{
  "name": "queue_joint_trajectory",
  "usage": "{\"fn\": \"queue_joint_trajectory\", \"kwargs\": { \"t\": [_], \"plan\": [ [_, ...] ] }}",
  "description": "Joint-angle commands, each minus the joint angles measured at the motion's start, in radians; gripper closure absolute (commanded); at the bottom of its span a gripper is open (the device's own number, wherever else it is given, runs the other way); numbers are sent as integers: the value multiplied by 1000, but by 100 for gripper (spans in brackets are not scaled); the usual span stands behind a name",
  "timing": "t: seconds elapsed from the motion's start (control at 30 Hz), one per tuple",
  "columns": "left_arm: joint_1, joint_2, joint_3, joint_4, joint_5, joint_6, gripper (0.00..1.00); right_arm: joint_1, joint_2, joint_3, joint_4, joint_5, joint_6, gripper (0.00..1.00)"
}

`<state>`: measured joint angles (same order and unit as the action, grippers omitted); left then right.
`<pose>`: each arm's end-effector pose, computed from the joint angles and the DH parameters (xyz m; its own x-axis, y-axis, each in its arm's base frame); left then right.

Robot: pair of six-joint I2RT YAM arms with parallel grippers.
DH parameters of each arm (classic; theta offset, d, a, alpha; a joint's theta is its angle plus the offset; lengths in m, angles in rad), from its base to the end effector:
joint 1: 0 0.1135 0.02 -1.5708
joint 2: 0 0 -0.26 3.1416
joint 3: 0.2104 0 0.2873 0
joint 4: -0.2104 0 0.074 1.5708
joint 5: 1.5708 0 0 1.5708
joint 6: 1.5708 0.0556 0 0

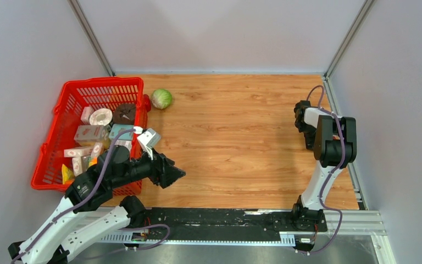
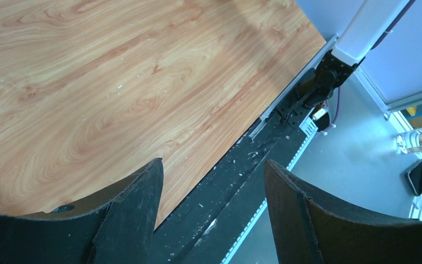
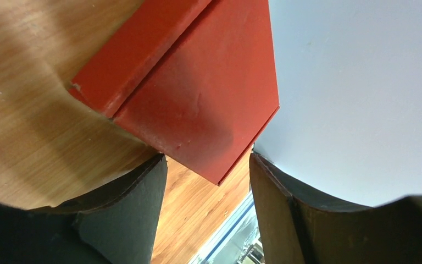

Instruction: Fold the paper box

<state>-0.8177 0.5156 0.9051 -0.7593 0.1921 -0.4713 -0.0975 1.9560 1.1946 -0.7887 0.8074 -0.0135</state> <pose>0.0954 -0.1173 0.3574 -0.6007 -0.0109 -0.7994 0.6343 0.6021 -0.4848 0.3592 -0.0755 0.0916 -0.9961 0.0881 -0.0109 0.0688 0.6879 -0.7226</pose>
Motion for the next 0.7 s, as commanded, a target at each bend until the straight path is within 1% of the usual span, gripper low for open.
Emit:
{"fn": "queue_joint_trajectory", "kwargs": {
  "t": [0.0, 0.17, 0.33, 0.57, 0.67],
  "plan": [
    [0, -35, -2, 15, 15, -15, 25, 8, 47, 45, 95, -129, 26, 36],
    [-1, -35, 9, -11, -16, 19, 25, 25, 50, 86, 108, -152, -9, 37],
    [0, -29, 3, -11, -23, 31, 25, 25, 128, 161, 69, -120, -23, 36],
    [0, -19, -8, -8, -36, 45, 25, 22, 199, 235, 40, -68, -25, 36],
    [0, -14, -11, -6, -34, 45, 25, 22, 205, 266, 36, -70, -32, 36]
  ]
}}
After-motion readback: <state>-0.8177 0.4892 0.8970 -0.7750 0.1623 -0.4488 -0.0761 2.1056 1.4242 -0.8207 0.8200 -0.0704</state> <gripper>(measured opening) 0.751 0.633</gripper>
